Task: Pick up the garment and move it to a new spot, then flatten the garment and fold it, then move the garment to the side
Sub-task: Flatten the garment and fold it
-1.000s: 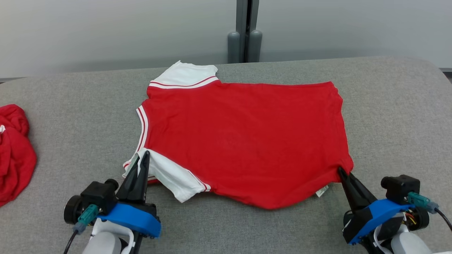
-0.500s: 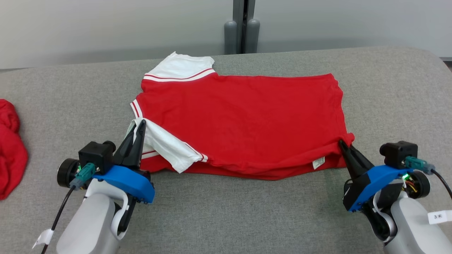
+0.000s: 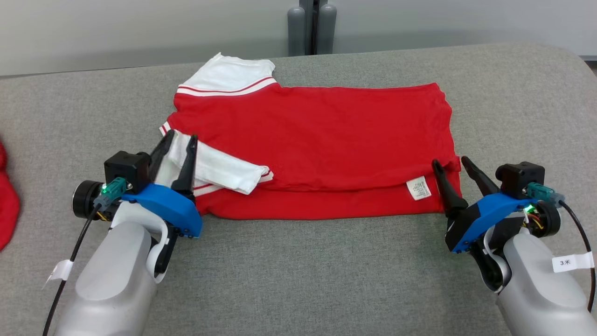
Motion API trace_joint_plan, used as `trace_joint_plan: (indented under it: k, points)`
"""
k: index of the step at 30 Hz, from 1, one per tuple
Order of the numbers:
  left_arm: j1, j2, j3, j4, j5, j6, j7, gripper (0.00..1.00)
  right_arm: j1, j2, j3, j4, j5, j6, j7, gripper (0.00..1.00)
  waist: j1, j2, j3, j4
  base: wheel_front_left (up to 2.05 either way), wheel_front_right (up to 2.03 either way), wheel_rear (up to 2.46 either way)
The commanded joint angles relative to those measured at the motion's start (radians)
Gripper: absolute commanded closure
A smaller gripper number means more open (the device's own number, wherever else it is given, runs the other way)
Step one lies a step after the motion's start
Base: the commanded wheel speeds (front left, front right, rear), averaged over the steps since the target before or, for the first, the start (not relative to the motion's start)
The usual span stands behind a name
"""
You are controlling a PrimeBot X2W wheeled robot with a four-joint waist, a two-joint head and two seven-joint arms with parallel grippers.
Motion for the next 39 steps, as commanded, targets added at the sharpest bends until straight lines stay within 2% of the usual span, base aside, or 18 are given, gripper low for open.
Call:
trace_joint_plan:
  k: [1,11,16,26,33,34,35,36,39]
  points:
    - [-0.019,-0.002,0.009,0.002,0.0,-0.002,-0.006,0.0,-0.013,-0.001,0.008,0.017,0.001,0.0,-0.021,0.0,-0.0001,-0.0001,-0.003,0.002,0.0,0.0,0.0]
    - [0.158,0.02,0.084,-0.063,0.054,-0.002,-0.006,0.0,0.034,-0.061,0.058,0.129,0.007,0.0,-0.082,0.0,-0.0001,-0.0001,-0.042,0.008,0.0,0.0,0.0]
    - [0.215,0.033,0.093,-0.041,0.071,-0.002,-0.006,0.0,0.024,-0.068,0.074,0.166,0.017,0.0,-0.092,0.0,-0.0001,-0.0001,-0.037,0.012,0.0,0.0,0.0]
    - [0.156,0.001,0.064,0.068,0.057,-0.002,-0.006,0.0,-0.038,-0.033,0.106,0.269,0.011,0.0,-0.1,0.0,-0.0001,-0.0001,-0.003,0.014,0.0,0.0,0.0]
    - [0.099,-0.029,0.035,0.193,0.046,-0.002,-0.005,0.0,-0.07,0.003,0.129,0.342,0.008,0.0,-0.109,0.02,-0.0001,-0.0001,0.007,0.015,0.0,0.0,0.0]
    - [0.091,-0.031,0.03,0.206,0.046,-0.002,-0.005,0.33,-0.073,0.009,0.134,0.344,0.011,0.0,-0.112,0.66,-0.0001,-0.0001,0.006,0.015,0.0,0.0,0.0]
    - [0.085,-0.033,0.026,0.214,0.043,-0.002,-0.004,0.67,-0.074,0.01,0.139,0.344,0.014,0.0,-0.116,1.0,-0.0001,-0.0001,0.005,0.015,0.0,0.0,0.0]
    - [0.08,-0.036,0.022,0.218,0.041,-0.002,-0.004,0.99,-0.075,0.009,0.143,0.342,0.017,0.0,-0.119,1.0,-0.0001,-0.0001,0.003,0.016,0.0,0.0,0.0]
    - [0.08,-0.033,0.019,0.207,0.037,-0.002,-0.004,1.0,-0.063,0.002,0.143,0.328,0.025,0.0,-0.13,1.0,-0.0001,-0.0001,-0.011,0.02,0.0,0.0,0.0]
